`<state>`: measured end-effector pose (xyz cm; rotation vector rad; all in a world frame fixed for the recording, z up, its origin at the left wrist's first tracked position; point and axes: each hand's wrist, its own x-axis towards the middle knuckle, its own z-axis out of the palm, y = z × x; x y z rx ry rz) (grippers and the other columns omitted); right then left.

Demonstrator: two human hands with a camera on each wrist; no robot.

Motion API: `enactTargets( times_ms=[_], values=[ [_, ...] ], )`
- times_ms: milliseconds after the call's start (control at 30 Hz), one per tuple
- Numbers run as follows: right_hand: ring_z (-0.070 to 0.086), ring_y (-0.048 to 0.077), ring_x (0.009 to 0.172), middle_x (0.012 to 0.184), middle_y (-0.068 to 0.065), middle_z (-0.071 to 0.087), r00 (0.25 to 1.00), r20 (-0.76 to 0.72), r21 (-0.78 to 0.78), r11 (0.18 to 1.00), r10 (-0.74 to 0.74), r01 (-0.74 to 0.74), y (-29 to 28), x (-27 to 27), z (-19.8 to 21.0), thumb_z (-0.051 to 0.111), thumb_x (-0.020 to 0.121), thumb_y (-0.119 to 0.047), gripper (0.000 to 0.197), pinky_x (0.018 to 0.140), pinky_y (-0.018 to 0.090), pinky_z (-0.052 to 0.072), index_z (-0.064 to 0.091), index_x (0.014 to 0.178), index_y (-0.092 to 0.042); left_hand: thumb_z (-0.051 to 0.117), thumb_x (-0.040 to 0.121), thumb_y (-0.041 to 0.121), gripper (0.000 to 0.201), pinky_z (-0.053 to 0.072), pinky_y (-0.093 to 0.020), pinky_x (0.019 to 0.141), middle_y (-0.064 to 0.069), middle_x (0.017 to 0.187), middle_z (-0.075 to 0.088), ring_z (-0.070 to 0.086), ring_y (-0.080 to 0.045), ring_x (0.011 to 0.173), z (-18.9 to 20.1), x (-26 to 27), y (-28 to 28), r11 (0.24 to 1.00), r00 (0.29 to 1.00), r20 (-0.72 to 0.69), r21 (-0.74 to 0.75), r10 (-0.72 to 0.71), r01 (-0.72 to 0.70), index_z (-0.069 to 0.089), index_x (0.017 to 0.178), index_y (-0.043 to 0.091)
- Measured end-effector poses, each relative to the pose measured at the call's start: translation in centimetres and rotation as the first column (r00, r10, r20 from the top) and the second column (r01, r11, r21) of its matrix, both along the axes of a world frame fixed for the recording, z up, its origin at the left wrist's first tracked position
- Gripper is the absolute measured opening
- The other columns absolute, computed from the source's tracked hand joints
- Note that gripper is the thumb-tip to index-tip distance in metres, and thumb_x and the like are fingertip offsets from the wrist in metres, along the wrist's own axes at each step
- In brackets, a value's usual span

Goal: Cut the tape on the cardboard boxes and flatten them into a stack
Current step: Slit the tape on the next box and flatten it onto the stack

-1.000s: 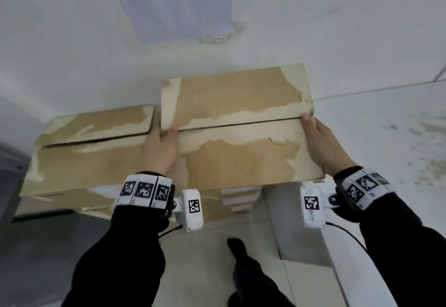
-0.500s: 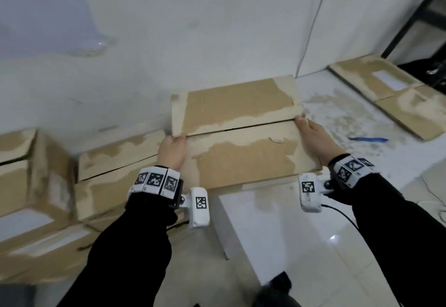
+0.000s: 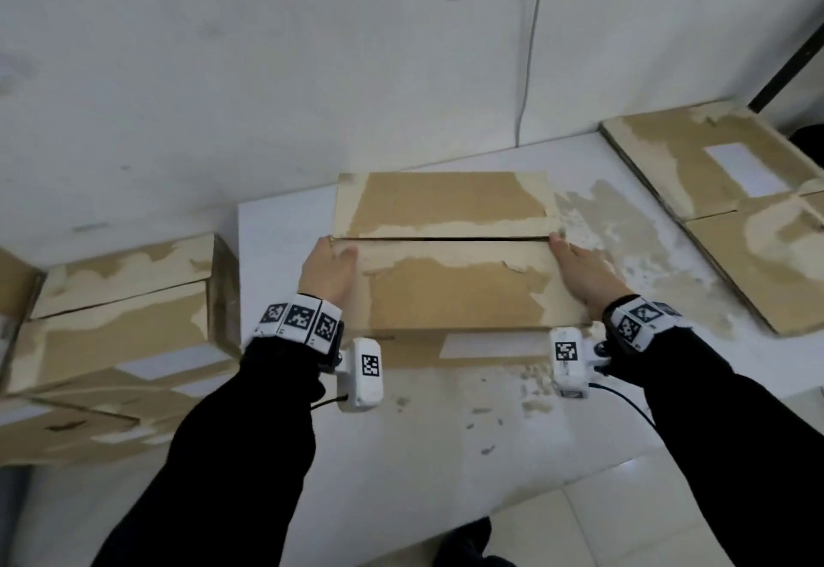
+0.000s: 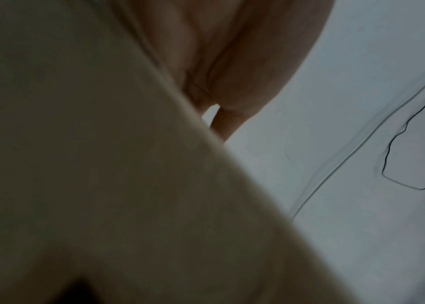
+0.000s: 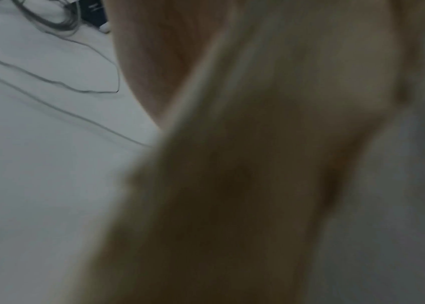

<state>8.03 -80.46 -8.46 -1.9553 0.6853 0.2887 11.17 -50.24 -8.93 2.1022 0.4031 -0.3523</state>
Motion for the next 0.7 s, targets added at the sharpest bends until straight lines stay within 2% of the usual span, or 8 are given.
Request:
enactTargets(
  times_ms=[67,167,267,333,400,467,567,700],
  values=[
    [0.064,0.026,0.080,0.097,0.009,0.065,1.000,0.002,0.078,0.997,0.008,-0.008,-0.6,0.5,-0.6,0.030,0.097,-0.055,0.048,0.079,0.041,0.055,0.051,0.120,-0.018,0.041,0.099,0.025,0.040,0.038,-0.037,0.101,-0.015,0.136,0.049,0.048,-0.032,0.122,0.0,-0.1,-0.6,0.998,0.999,0.004,0.048,0.032,-0.032,0.043,0.135,0.007],
    [0.060,0.028,0.097,0.113,0.008,0.061,0.999,0.035,0.064,0.998,0.000,-0.002,-0.8,0.6,-1.1,0.029,0.099,-0.051,0.057,0.084,0.038,0.050,0.050,0.130,-0.009,0.040,0.100,0.026,0.042,0.033,-0.029,0.097,-0.011,0.142,0.046,0.044,-0.029,0.128,0.5,-0.1,-1.0,0.994,0.999,0.038,0.109,0.023,-0.027,0.040,0.139,0.009],
    [0.053,0.027,0.109,0.116,0.005,0.053,0.984,0.118,0.074,0.989,-0.133,0.125,-0.3,-0.8,-2.2,0.026,0.102,-0.043,0.050,0.089,0.034,0.042,0.045,0.134,-0.010,0.044,0.099,0.027,0.047,0.031,-0.028,0.100,-0.010,0.144,0.044,0.042,-0.026,0.130,2.2,0.1,-1.7,0.986,0.996,0.094,0.162,0.012,-0.027,0.037,0.143,0.012],
    [0.056,0.024,0.100,0.119,0.000,0.055,0.935,0.166,0.235,0.934,-0.313,0.271,1.2,-2.7,-2.8,0.026,0.101,-0.043,0.043,0.087,0.037,0.047,0.039,0.133,-0.018,0.045,0.098,0.026,0.050,0.030,-0.029,0.105,-0.011,0.146,0.041,0.040,-0.026,0.132,3.6,0.0,-2.7,0.987,0.987,0.161,0.162,-0.012,-0.015,0.034,0.146,0.013],
    [0.057,0.018,0.095,0.121,-0.003,0.053,0.893,0.125,0.454,0.825,-0.432,0.336,3.0,-5.6,-3.1,0.029,0.100,-0.046,0.041,0.080,0.038,0.051,0.028,0.136,-0.026,0.045,0.099,0.024,0.050,0.028,-0.027,0.105,-0.010,0.147,0.039,0.038,-0.024,0.133,4.9,-1.0,-4.4,0.982,0.966,0.243,0.184,-0.086,0.041,0.034,0.145,0.011],
    [0.049,0.020,0.119,0.141,-0.007,0.040,0.929,0.065,0.567,0.779,-0.365,0.266,4.2,-8.7,-2.9,0.036,0.098,-0.048,0.052,0.095,0.046,0.046,0.017,0.144,-0.035,0.045,0.099,0.024,0.050,0.025,-0.027,0.108,-0.007,0.149,0.037,0.034,-0.021,0.136,5.6,-2.8,-6.9,0.973,0.942,0.282,0.188,-0.183,0.133,0.033,0.146,0.011],
    [0.037,0.022,0.130,0.149,-0.004,0.027,0.940,0.031,0.558,0.786,-0.339,0.265,2.1,-10.9,-3.2,0.038,0.097,-0.049,0.059,0.105,0.050,0.037,0.010,0.147,-0.037,0.046,0.098,0.033,0.053,0.023,-0.029,0.112,-0.004,0.149,0.035,0.032,-0.019,0.137,5.4,-6.1,-11.2,0.922,0.887,0.285,0.248,-0.364,0.299,0.032,0.146,0.014],
    [0.038,0.022,0.127,0.151,-0.001,0.027,0.825,-0.002,0.549,0.689,-0.565,0.473,-5.7,-6.4,-5.0,0.038,0.099,-0.041,0.051,0.093,0.043,0.042,0.021,0.147,-0.034,0.043,0.093,0.053,0.072,0.015,-0.051,0.117,-0.008,0.158,0.013,0.012,-0.028,0.145,3.9,-9.4,-17.8,0.766,0.796,0.220,0.499,-0.564,0.405,0.017,0.151,0.019]
  ],
)
